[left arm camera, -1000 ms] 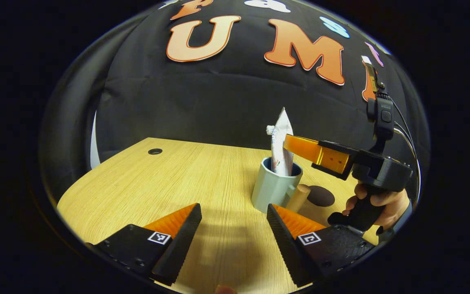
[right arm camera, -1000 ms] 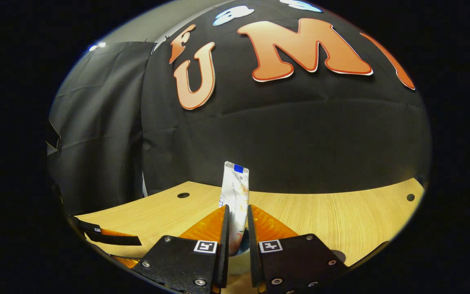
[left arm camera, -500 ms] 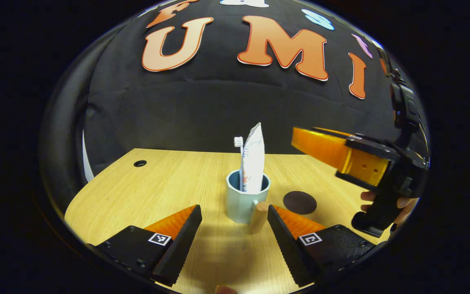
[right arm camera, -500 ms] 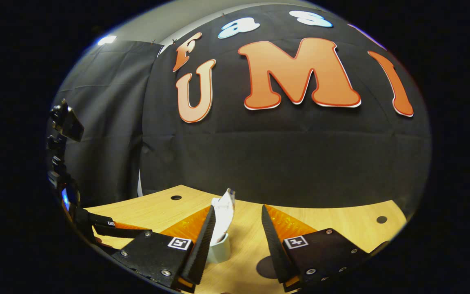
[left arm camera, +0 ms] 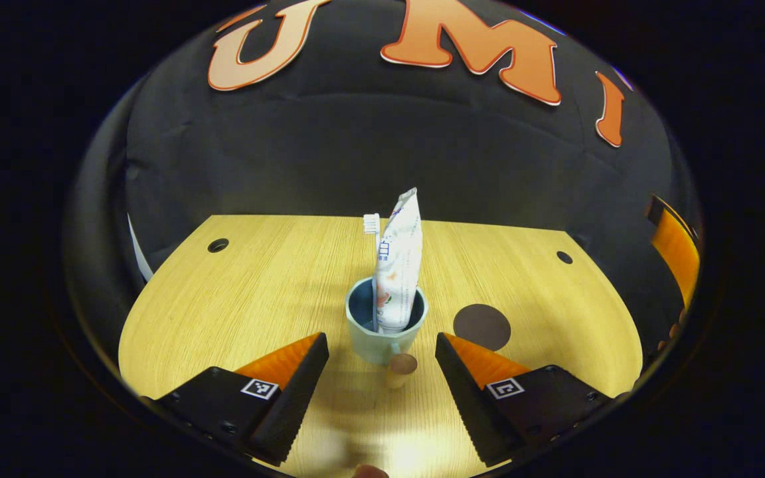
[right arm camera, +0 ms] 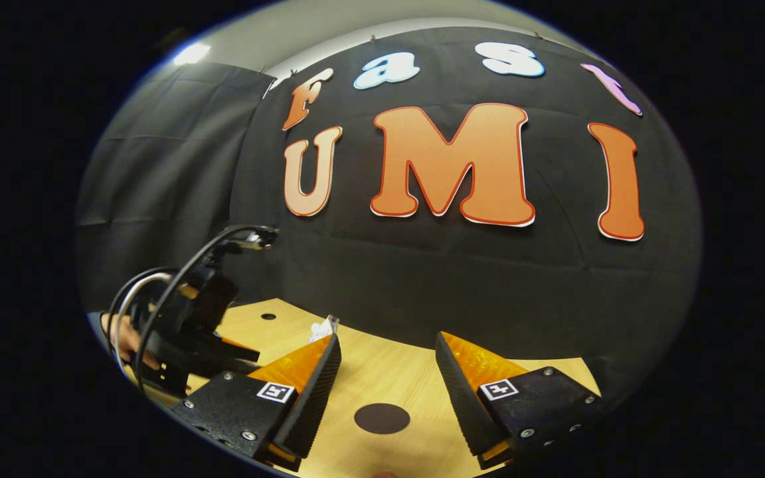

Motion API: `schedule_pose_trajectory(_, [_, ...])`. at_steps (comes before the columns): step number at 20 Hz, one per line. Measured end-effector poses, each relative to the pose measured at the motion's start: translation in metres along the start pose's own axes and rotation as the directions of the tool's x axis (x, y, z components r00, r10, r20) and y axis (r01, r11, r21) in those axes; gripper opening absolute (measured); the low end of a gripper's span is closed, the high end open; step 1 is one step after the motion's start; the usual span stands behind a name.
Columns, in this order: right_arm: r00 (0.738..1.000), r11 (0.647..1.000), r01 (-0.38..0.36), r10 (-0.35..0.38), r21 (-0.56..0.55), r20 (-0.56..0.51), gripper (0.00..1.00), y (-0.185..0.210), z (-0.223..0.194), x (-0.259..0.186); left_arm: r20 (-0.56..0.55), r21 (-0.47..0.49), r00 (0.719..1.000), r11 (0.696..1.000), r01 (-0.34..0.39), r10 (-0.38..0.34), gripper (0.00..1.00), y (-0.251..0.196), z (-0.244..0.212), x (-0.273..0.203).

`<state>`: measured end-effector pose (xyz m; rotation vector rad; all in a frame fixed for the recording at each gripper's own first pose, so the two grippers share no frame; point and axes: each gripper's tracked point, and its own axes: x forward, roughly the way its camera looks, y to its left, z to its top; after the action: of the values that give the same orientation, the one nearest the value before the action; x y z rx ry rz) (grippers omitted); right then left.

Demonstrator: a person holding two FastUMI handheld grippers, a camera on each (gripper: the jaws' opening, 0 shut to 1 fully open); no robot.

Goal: Put the toothbrush and toothpaste on the desktop into the cup, then pick up the cup and place it on the coaster on the desktop.

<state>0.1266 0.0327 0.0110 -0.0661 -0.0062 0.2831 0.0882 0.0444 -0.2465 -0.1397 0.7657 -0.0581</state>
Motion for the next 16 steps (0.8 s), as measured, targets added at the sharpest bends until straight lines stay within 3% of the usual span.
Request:
schedule_pose_trajectory(5, [1.000, 0.997, -0.005, 0.007, -0.081, 0.017, 0.88, -0.018, 0.005, -0.034, -0.206, -0.129, 0.976, 0.991, 0.040, -0.066, 0.98, -0.017, -0.016, 0.021])
schedule_pose_trajectory(14, [0.999, 1.000, 0.000, 0.001, -0.020, 0.039, 0.93, -0.033, 0.000, -0.056, -0.376, -0.089, 0.926, 0.995, -0.055, 0.018, 0.97, -0.011, -0.039, 0.047])
schedule_pose_trajectory(15, [0.999, 1.000, 0.003, -0.002, -0.015, 0.039, 0.93, -0.034, -0.002, -0.058, -0.385, -0.080, 0.922, 0.995, -0.059, 0.024, 0.95, -0.011, -0.040, 0.050])
schedule_pose_trajectory(16, [0.999, 1.000, 0.002, -0.002, -0.008, 0.038, 0.93, -0.034, -0.004, -0.059, -0.391, -0.074, 0.919, 0.994, -0.076, 0.041, 0.86, -0.008, -0.040, 0.051])
